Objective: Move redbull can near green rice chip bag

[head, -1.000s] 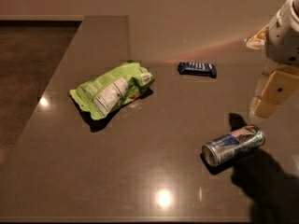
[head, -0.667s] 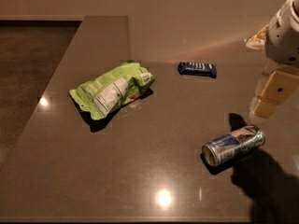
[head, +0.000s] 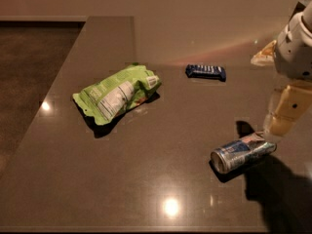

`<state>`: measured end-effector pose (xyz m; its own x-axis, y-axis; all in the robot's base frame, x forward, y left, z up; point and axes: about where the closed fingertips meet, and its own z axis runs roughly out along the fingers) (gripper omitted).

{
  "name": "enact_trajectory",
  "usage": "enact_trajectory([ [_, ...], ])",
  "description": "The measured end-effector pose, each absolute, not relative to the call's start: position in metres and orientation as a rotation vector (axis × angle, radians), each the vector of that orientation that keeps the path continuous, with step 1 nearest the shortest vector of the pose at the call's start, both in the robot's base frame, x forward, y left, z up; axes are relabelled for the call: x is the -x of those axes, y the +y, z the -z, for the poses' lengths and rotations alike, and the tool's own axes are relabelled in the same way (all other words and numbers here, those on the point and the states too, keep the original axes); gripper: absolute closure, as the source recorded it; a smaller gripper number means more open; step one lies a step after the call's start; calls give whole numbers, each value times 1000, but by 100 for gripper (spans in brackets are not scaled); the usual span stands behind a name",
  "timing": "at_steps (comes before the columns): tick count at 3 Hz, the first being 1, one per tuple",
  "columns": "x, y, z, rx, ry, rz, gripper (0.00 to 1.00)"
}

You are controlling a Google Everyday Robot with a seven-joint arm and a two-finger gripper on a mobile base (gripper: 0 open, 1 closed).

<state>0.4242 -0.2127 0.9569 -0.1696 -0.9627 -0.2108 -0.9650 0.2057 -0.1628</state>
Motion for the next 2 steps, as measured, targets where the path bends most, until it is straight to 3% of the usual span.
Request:
enact_trajectory([
  [2, -386, -213, -918, 1972, 2134, -99, 0],
])
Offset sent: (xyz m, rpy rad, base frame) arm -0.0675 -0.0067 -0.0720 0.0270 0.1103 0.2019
